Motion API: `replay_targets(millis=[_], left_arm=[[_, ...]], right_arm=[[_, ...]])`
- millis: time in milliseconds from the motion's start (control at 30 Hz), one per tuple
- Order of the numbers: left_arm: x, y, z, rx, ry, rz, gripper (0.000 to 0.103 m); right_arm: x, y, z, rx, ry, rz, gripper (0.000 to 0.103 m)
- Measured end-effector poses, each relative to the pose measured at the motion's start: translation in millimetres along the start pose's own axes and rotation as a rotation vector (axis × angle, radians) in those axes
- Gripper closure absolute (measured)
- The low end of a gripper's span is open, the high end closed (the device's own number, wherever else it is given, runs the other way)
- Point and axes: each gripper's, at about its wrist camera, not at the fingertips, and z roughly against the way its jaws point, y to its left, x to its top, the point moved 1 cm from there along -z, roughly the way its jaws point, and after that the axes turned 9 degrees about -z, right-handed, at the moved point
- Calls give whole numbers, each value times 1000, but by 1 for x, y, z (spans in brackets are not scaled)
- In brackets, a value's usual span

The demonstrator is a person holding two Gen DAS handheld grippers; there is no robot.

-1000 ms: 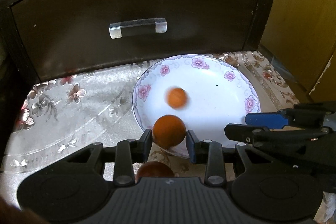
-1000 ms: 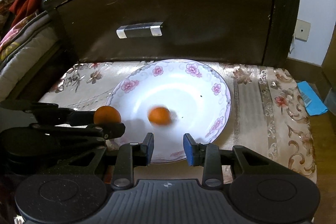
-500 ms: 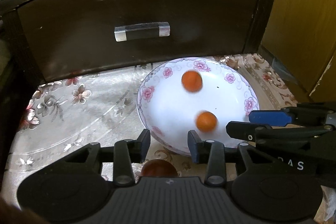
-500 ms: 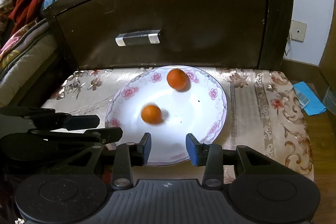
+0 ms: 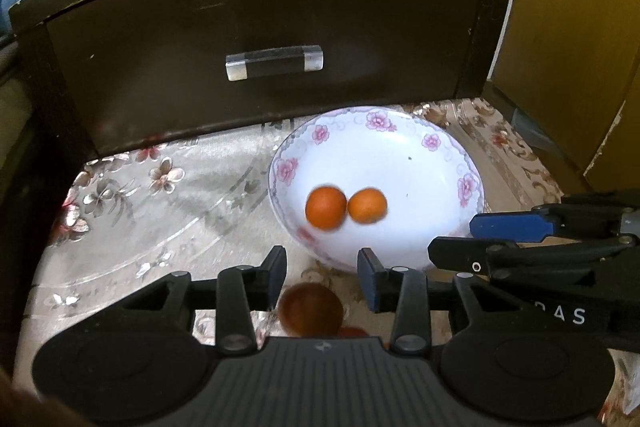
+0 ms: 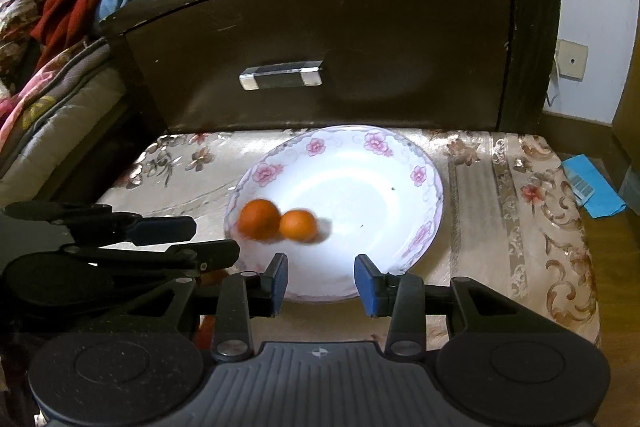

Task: Organize fruits
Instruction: 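Move both tools back toward the remaining fruit cluster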

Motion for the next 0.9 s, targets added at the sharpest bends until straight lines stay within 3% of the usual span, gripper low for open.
replay_targets(millis=[300, 367, 700, 900], left_arm=[[-31, 10, 20, -24, 30, -20, 51], [-37, 12, 24, -28, 38, -21, 51], [-60, 5, 42, -59, 129, -69, 50], [-77, 5, 49, -70, 177, -75, 49]], right_arm=[[-18, 18, 5, 53, 57, 45, 68], [-23, 21, 7, 64, 73, 61, 63], [-55, 21, 20, 113, 171, 127, 62], [-69, 25, 7, 118, 228, 157, 62]])
